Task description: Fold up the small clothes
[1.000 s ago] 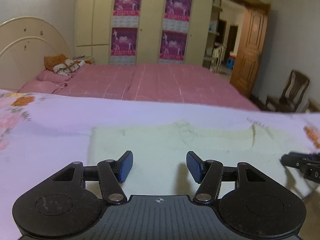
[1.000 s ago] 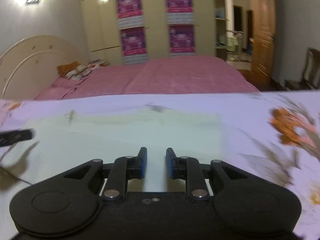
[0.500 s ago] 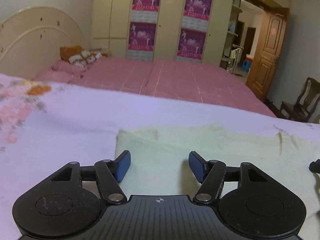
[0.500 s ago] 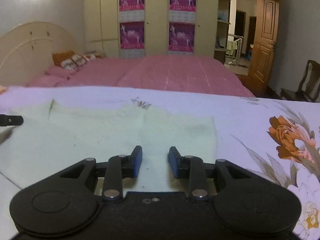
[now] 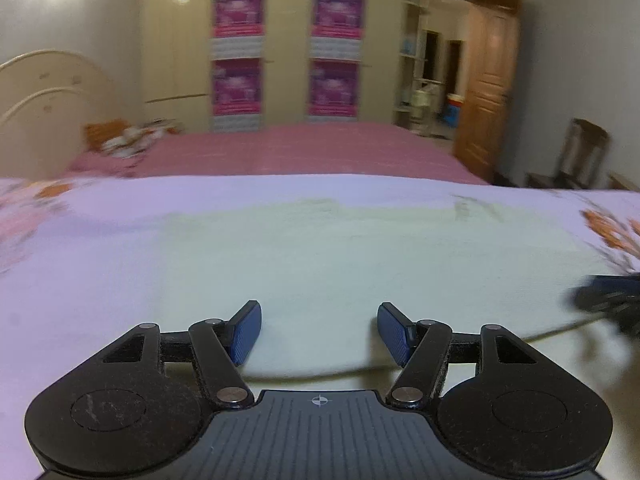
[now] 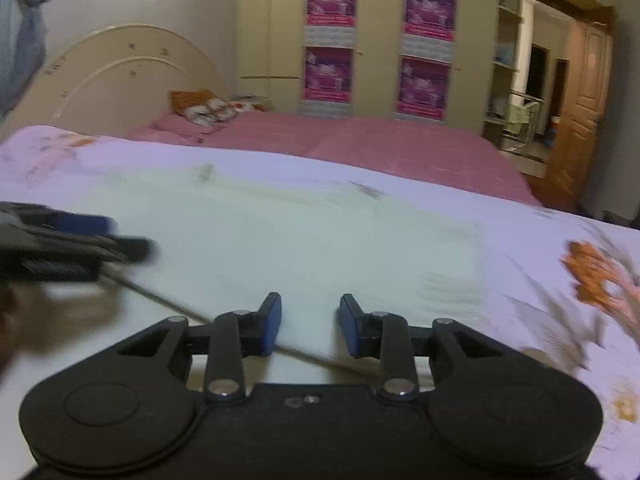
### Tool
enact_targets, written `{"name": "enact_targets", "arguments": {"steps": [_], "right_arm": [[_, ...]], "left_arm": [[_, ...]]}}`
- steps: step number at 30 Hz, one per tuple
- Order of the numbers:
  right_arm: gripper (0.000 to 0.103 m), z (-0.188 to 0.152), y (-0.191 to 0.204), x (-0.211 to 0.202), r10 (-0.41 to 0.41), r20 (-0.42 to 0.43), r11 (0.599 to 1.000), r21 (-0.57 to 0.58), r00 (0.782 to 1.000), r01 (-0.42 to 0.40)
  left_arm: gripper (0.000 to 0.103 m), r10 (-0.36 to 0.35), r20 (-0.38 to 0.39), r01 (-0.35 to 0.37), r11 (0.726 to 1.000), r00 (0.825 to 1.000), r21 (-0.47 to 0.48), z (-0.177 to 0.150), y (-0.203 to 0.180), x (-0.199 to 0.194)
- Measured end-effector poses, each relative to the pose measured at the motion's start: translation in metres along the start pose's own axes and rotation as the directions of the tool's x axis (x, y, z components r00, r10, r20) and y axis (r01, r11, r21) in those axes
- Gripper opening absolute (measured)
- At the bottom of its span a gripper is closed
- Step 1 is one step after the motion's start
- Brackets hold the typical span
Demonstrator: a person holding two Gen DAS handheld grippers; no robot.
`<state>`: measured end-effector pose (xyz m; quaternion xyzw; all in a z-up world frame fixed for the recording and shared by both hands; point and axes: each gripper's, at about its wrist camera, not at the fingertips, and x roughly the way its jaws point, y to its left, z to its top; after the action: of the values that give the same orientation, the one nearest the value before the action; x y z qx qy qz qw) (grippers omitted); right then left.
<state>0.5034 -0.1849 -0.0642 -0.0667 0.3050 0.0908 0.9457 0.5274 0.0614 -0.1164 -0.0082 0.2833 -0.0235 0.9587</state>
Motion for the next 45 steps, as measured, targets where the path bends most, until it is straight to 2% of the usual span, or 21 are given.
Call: {"name": "enact_targets", "arguments": {"steps": [2,4,6,10,11,13,14,16,17,25,30,34,37,45], "right_arm": [[0.029,-0.005,-0.026,-0.003,-0.048,-0.012,0.996,0.071,0.999,0.049],[0.028,-0.007,-0.04,-0.005,-0.047,-0.017,0.992,0.114,0.999,0.049],[0.032,-0.009,-0.042,-0.002,-0.052,-0.025,0.993,0.105,0.998,0.054],[0.033,-0.002,-0.036,-0.002,-0.068,-0.035,0.992,0.103,0.997,0.072],[0.033,-0.002,-0.034,-0.012,-0.061,-0.01,0.993,0.1,0.998,0.062],[0.032,-0.006,-0.028,-0.028,-0.041,0.043,0.998,0.055,0.998,0.039],[0.032,-0.007,-0.024,-0.026,-0.033,0.03,0.999,0.031,0.999,0.032],[0.032,-0.011,-0.025,-0.009,-0.039,-0.06,0.999,0.022,0.997,0.041],[0.032,-0.013,-0.023,-0.008,-0.045,-0.042,0.999,0.006,0.998,0.046],[0.033,-0.005,-0.02,-0.007,-0.059,-0.077,0.998,-0.024,0.995,0.058],[0.037,-0.001,-0.024,-0.044,-0.012,-0.024,0.999,0.04,1.0,0.013],[0.037,-0.013,-0.03,-0.069,0.012,-0.042,0.997,0.08,0.999,-0.009],[0.037,-0.026,-0.035,-0.089,0.017,-0.052,0.994,0.106,0.999,-0.011],[0.037,-0.067,-0.044,-0.148,0.032,-0.082,0.986,0.166,0.996,-0.018]], "left_arm": [[0.064,-0.008,-0.006,0.008,0.999,1.0,-0.032,-0.005,0.019,-0.005],[0.064,-0.01,-0.009,0.01,1.0,1.0,-0.016,-0.007,0.019,-0.006],[0.064,0.024,-0.015,-0.024,0.999,1.0,0.033,-0.007,0.009,-0.001],[0.064,0.028,0.006,-0.028,0.999,1.0,0.022,0.002,0.002,-0.011],[0.064,0.033,0.009,-0.033,0.999,0.999,0.033,0.0,0.005,-0.019],[0.064,0.038,-0.032,-0.037,0.999,0.999,0.04,-0.004,0.007,-0.011],[0.064,0.037,-0.029,-0.036,0.999,0.999,0.039,-0.005,0.007,-0.01],[0.064,0.043,-0.037,-0.042,0.998,0.998,0.046,-0.003,0.005,-0.009],[0.064,0.046,-0.04,-0.044,0.998,0.998,0.047,-0.003,0.005,-0.009],[0.065,0.06,-0.062,-0.055,0.996,0.996,0.072,0.003,0.002,-0.015],[0.065,0.053,-0.055,-0.049,0.996,0.997,0.079,-0.003,0.002,-0.044],[0.065,0.039,-0.089,-0.03,0.995,0.995,0.1,-0.022,0.004,-0.073],[0.065,0.052,-0.098,-0.042,0.993,0.994,0.106,-0.039,0.008,-0.1],[0.065,0.068,-0.098,-0.063,0.997,0.993,0.05,-0.083,0.015,-0.182]]}}
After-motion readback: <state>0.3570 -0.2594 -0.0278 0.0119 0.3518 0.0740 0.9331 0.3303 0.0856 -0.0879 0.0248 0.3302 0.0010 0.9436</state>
